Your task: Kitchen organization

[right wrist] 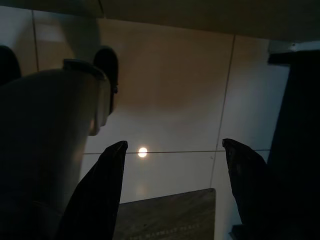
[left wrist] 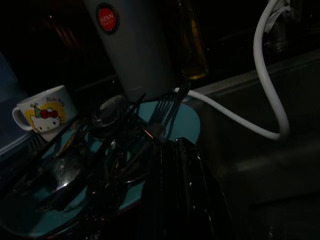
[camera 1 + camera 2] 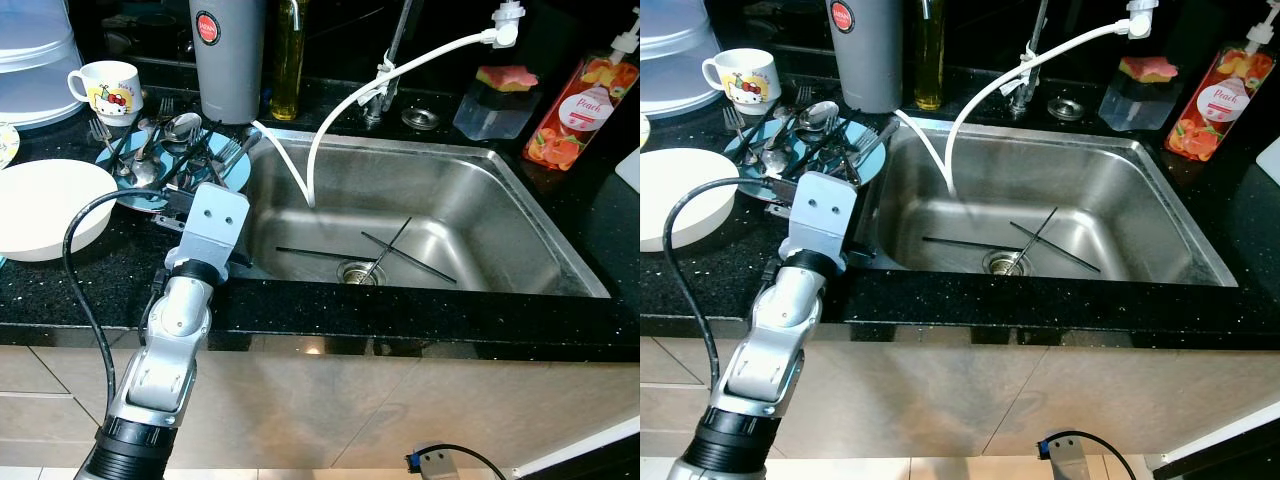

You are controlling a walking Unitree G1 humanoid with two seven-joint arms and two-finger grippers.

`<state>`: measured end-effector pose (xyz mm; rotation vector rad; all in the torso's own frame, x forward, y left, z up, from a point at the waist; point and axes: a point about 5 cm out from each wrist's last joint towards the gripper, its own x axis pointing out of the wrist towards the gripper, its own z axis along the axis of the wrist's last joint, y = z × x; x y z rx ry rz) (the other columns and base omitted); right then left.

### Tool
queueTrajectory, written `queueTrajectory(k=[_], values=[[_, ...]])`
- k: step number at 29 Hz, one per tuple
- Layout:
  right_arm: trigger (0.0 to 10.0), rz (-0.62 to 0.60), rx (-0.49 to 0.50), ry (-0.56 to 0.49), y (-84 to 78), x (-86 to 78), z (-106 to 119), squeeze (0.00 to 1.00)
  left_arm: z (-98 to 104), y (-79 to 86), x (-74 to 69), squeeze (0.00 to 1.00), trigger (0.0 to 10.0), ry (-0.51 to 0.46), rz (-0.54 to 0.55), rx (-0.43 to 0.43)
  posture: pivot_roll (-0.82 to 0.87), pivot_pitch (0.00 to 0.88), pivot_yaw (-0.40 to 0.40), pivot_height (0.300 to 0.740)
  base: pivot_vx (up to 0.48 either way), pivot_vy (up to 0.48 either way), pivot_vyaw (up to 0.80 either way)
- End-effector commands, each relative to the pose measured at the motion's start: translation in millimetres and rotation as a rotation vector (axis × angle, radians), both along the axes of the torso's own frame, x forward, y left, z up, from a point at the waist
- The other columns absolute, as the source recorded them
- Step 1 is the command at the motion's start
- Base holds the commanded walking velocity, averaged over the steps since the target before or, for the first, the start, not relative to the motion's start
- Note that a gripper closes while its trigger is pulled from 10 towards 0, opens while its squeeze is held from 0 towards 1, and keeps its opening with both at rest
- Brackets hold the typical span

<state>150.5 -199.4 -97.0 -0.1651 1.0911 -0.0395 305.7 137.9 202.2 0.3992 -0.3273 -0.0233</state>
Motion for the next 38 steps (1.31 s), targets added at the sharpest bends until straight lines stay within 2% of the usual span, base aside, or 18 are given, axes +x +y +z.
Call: queueTrajectory(k=[1,6,12,17,20,23,29,34,38], values=[[10.0,-0.004,-0.005,0.016,-6.2,-6.3,-1.4,0.00,-17.3,3.2,0.0,0.00,10.0,0.064,0.013,0.026,0.20,0.088,-0.111,0.740,0.000,0.000,0.00],[10.0,0.003,-0.014,0.018,-10.2,-7.2,-1.0,0.00,-13.6,7.7,2.4,0.00,10.0,0.062,0.031,-0.020,0.20,0.088,-0.109,0.740,0.000,0.000,0.00],[10.0,0.006,-0.020,0.017,-11.7,-6.3,-0.5,0.00,-4.7,4.8,4.8,0.00,10.0,0.042,0.013,-0.061,0.21,0.080,-0.109,0.740,0.000,0.000,0.00],[10.0,0.015,-0.021,0.014,-10.7,-4.3,0.1,0.00,7.9,-2.1,7.4,0.00,10.0,0.063,-0.034,-0.201,0.22,0.075,-0.105,0.740,0.000,0.000,0.00],[10.0,0.016,-0.021,0.014,-10.3,-3.9,0.1,0.00,9.0,-3.5,8.3,0.00,10.0,0.079,-0.046,-0.222,0.22,0.070,-0.103,0.740,0.000,0.000,0.00],[10.0,0.018,-0.020,0.014,-9.2,-3.4,0.1,0.00,10.2,-9.6,10.4,0.00,10.0,0.155,-0.080,-0.325,0.23,0.062,-0.095,0.740,0.000,0.000,0.00],[10.0,0.023,-0.021,0.019,-8.1,-4.2,-0.5,0.00,11.6,-10.5,12.3,0.00,10.0,0.166,-0.072,-0.323,0.23,0.056,-0.095,0.740,0.000,0.000,0.00],[10.0,0.032,-0.024,0.023,-7.1,-4.8,-0.9,0.00,10.6,-5.2,14.6,0.00,10.0,0.198,-0.037,-0.336,0.23,0.053,-0.096,0.740,0.000,0.000,0.00],[10.0,0.037,-0.027,0.028,-5.5,-5.8,-1.5,0.00,6.0,1.7,16.8,0.00,10.0,0.223,0.022,-0.283,0.24,0.041,-0.091,0.740,0.000,0.000,0.00]])
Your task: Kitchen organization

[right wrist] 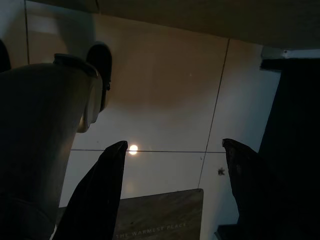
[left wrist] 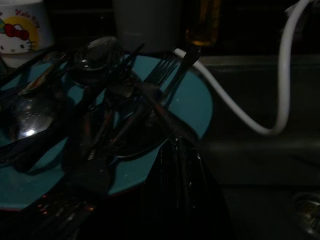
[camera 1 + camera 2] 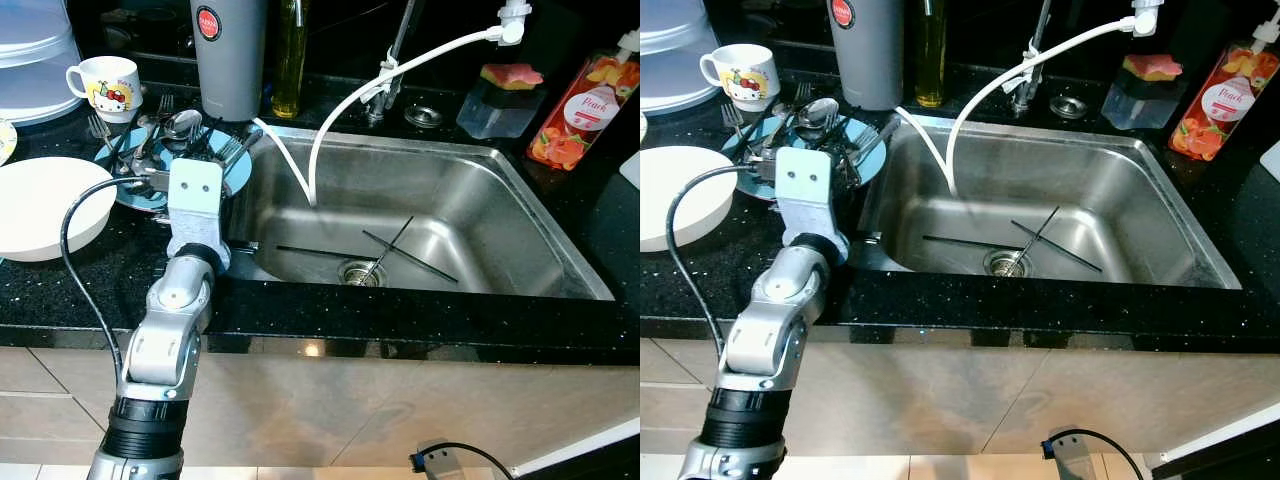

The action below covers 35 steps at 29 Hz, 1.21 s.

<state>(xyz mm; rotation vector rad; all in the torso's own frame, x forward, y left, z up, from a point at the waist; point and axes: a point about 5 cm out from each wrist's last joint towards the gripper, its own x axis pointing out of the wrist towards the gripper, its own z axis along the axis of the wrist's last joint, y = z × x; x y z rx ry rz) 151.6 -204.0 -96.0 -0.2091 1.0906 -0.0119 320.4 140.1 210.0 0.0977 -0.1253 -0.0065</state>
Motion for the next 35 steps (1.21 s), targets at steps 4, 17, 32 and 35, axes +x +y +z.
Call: queueTrajectory(k=[4,17,32,35], values=[[10.0,-0.007,-0.005,0.024,0.6,-7.4,-3.0,0.00,-6.5,1.0,2.9,0.00,10.0,0.060,0.019,0.024,0.24,0.042,-0.093,0.740,0.000,0.000,0.00],[10.0,-0.017,-0.007,0.026,-3.3,-8.7,-2.9,0.00,-19.0,-0.4,-0.8,0.00,10.0,0.063,-0.007,0.062,0.24,0.054,-0.088,0.740,0.000,0.000,0.00],[10.0,-0.012,-0.010,0.030,-3.6,-10.6,-3.5,0.00,-20.1,0.0,-5.9,0.00,10.0,-0.010,-0.002,0.097,0.23,0.062,-0.096,0.740,0.000,0.000,0.00],[10.0,-0.007,-0.010,0.031,-2.5,-11.1,-3.8,0.00,-18.3,-0.2,-4.9,0.00,10.0,-0.019,0.000,0.085,0.23,0.061,-0.098,0.740,0.000,0.000,0.00]])
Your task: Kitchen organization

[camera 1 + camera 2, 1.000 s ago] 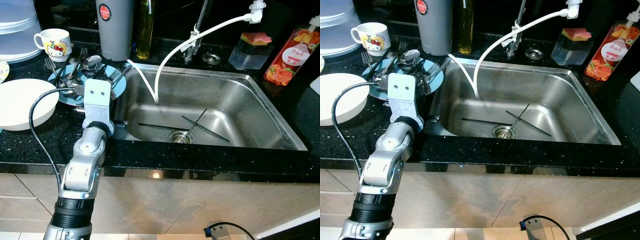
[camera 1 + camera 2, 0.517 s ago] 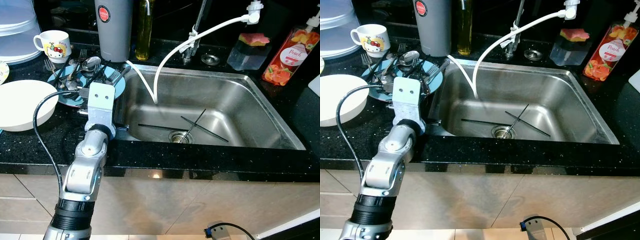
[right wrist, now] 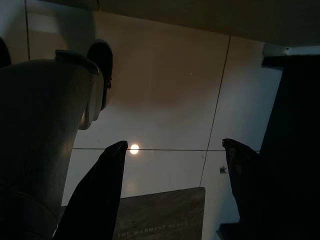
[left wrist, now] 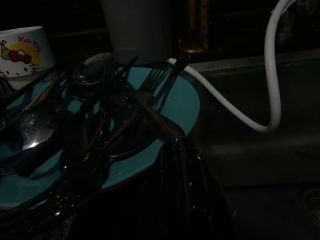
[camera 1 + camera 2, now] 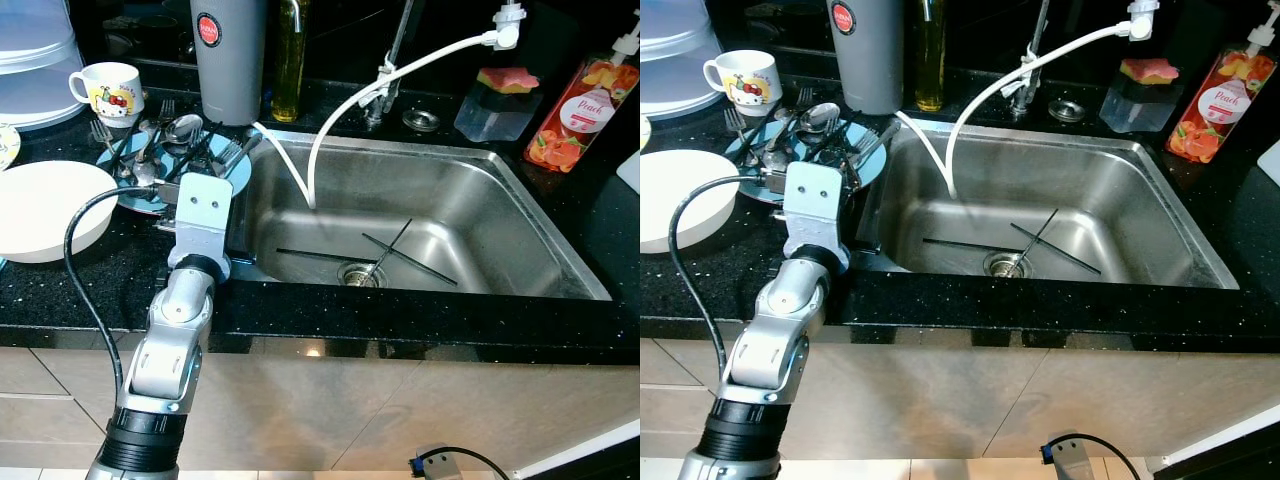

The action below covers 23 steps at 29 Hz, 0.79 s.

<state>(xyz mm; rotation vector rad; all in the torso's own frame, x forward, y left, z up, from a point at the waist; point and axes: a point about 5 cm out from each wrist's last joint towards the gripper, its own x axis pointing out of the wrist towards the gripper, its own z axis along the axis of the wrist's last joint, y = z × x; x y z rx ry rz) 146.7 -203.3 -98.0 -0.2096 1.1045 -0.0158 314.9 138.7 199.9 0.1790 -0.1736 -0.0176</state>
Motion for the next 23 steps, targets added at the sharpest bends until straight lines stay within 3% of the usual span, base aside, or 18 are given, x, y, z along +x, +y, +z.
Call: queueTrajectory(k=[1,23], values=[[10.0,-0.003,-0.007,0.018,-3.2,-6.2,-1.8,0.00,-8.2,1.2,0.6,0.00,10.0,0.029,0.010,0.004,0.23,0.061,-0.098,0.740,0.000,0.000,0.00],[10.0,-0.003,-0.008,0.020,-5.4,-6.0,-1.4,0.00,-3.8,-1.1,2.7,0.00,10.0,0.000,0.001,-0.008,0.23,0.055,-0.102,0.740,0.000,0.000,0.00]])
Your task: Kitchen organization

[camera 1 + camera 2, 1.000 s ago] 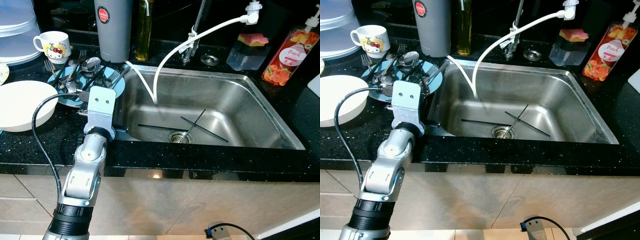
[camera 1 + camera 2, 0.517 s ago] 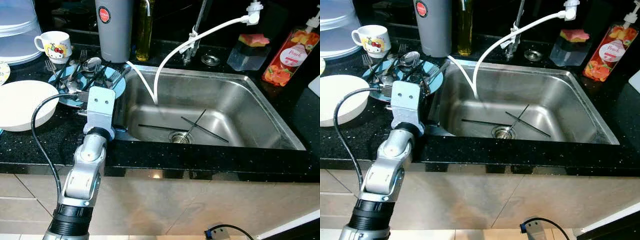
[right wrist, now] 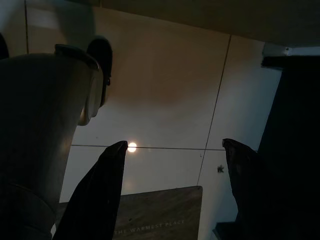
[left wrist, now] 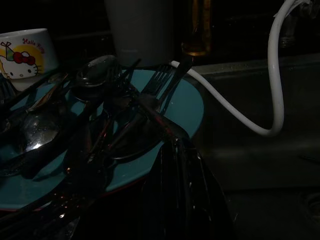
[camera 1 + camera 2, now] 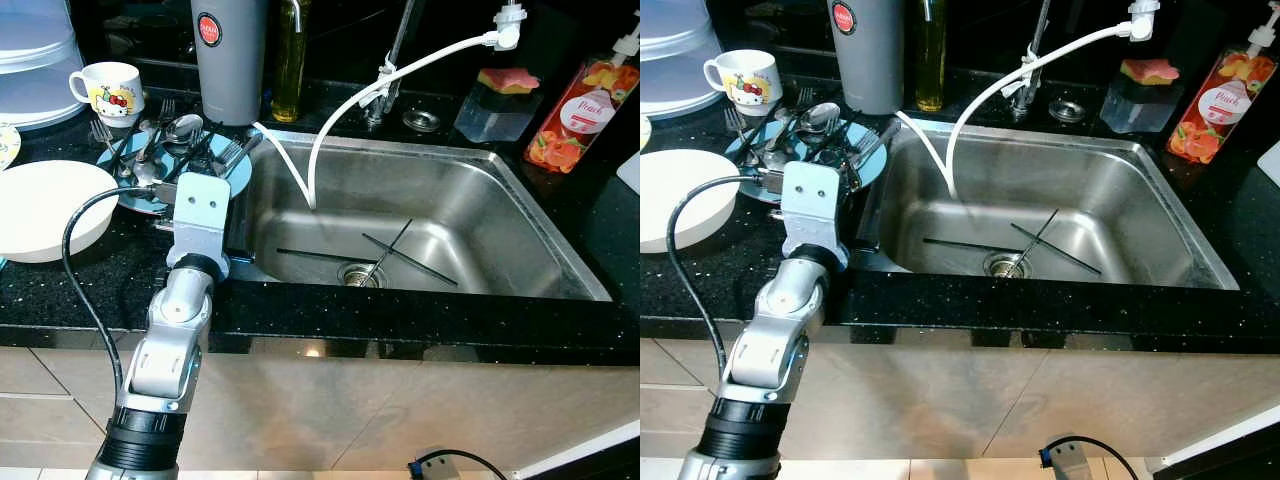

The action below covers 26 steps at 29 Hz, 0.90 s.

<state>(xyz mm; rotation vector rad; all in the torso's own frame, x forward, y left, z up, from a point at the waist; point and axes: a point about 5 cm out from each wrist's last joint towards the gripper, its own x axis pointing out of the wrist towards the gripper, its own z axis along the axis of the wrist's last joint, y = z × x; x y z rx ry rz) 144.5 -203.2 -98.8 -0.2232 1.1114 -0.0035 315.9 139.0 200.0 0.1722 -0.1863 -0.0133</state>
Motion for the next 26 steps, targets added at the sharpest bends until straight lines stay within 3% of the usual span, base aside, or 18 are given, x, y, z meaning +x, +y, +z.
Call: queueTrajectory(k=[1,26], values=[[10.0,-0.019,-0.003,0.012,-5.5,-3.9,-0.6,0.00,-3.9,-1.4,1.7,0.00,10.0,0.013,-0.001,0.000,0.23,0.055,-0.102,0.740,0.000,0.000,0.00],[10.0,-0.037,0.003,-0.013,-6.4,3.7,2.3,0.00,-4.9,-2.3,2.6,0.00,10.0,0.006,-0.010,0.004,0.23,0.027,-0.103,0.740,0.000,0.000,0.00]])
